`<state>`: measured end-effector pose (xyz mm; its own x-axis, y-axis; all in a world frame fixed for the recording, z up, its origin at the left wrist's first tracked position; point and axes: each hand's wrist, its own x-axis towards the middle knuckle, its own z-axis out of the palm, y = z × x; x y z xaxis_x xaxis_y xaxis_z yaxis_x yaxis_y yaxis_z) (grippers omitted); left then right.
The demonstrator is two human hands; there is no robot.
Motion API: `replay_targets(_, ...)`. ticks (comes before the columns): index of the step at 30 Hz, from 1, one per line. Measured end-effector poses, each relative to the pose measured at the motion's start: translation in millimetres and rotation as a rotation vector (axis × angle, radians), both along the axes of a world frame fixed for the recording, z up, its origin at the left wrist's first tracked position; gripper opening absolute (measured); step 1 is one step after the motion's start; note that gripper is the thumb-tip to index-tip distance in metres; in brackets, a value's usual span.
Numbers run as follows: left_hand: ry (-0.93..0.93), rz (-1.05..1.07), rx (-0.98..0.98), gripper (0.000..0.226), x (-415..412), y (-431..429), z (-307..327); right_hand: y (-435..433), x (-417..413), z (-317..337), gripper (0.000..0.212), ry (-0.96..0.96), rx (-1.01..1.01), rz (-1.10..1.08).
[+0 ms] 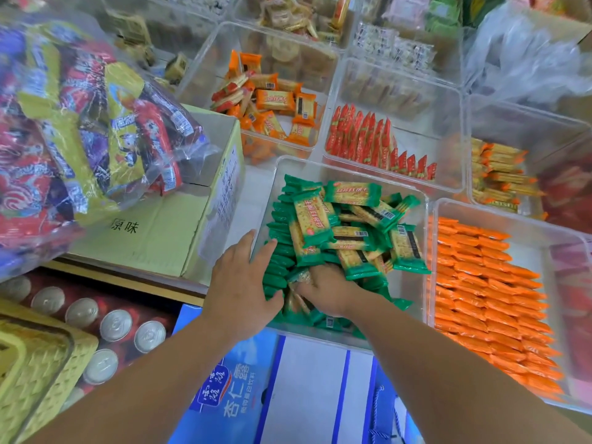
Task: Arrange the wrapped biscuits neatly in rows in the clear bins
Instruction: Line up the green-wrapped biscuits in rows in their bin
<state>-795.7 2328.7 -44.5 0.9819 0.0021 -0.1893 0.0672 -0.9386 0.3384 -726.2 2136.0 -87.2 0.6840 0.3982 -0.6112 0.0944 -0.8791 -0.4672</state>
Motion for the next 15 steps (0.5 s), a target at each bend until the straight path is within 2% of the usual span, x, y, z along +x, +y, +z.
replay_targets(6, 0.004, -0.003, -0.001, 0.089, 0, 0, 0, 7, 3, 3, 0.075, 0.026, -0.064, 0.120)
replay_targets(11, -0.006, -0.008, 0.000, 0.087, -1, 0, 2, 8, 8, 22, 0.058, 0.094, 0.070, 0.097)
replay_targets(15, 0.001, -0.006, 0.006, 0.088, 0, 0, 2, 0, 7, 40, 0.065, 0.170, 0.162, 0.067)
